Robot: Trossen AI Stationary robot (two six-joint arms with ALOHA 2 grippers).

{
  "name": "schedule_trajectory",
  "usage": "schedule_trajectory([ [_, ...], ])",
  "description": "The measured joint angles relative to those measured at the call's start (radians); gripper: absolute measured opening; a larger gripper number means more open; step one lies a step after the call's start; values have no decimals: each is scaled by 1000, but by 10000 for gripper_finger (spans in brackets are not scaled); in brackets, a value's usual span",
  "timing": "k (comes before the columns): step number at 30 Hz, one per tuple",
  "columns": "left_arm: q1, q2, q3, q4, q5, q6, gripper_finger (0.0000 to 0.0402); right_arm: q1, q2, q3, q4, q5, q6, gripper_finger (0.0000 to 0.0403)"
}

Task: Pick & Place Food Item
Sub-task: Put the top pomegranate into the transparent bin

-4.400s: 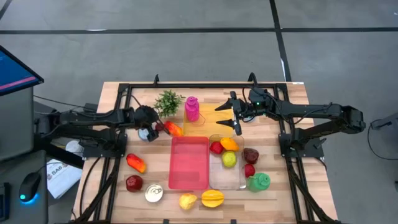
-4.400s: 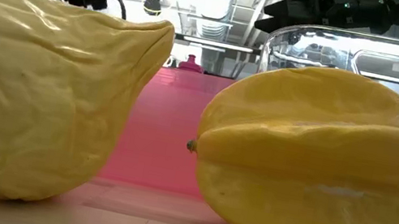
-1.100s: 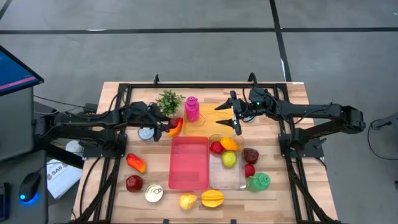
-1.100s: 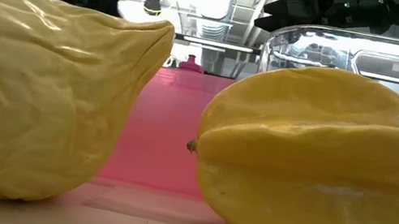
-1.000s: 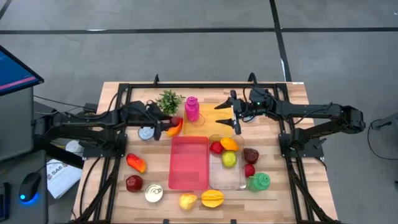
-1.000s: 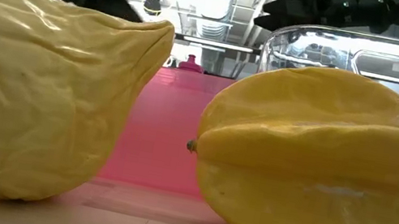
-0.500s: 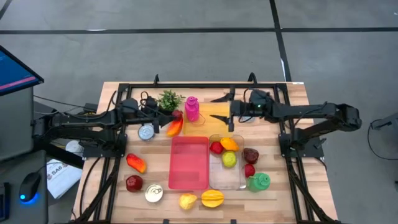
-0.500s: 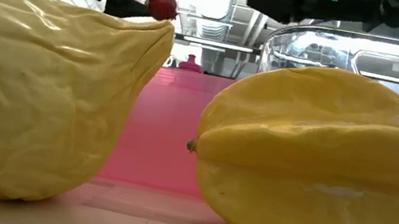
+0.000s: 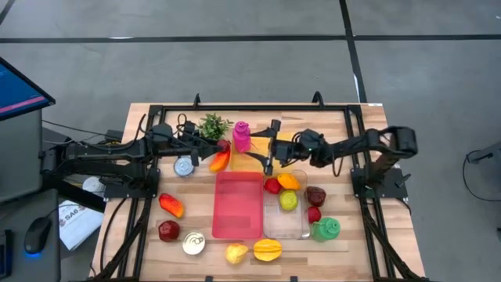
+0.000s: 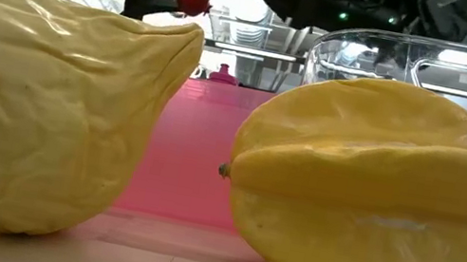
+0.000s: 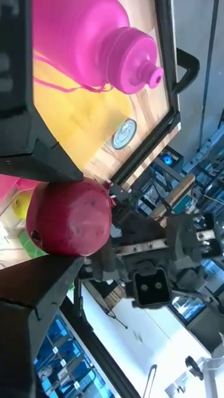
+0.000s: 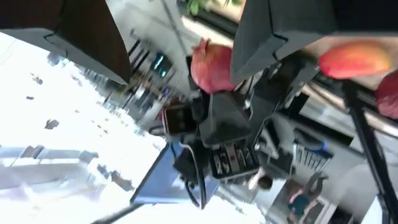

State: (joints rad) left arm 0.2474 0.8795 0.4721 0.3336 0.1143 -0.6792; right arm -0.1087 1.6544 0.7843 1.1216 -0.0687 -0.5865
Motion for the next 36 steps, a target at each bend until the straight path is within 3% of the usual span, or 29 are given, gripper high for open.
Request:
schedule_trajectory([
  [12, 0, 0, 0, 6, 0, 0, 168, 12, 214, 221, -57, -1, 3, 270],
  [22, 0, 0, 0, 5, 0, 1, 168, 13, 217, 339, -290, -9, 14, 270],
  [30, 0, 0, 0, 5, 0, 1, 168, 13, 217, 360, -345, -9, 10, 269],
  [36, 0, 0, 0, 1, 0, 1, 168, 13, 217, 360, -352, -9, 10, 230],
])
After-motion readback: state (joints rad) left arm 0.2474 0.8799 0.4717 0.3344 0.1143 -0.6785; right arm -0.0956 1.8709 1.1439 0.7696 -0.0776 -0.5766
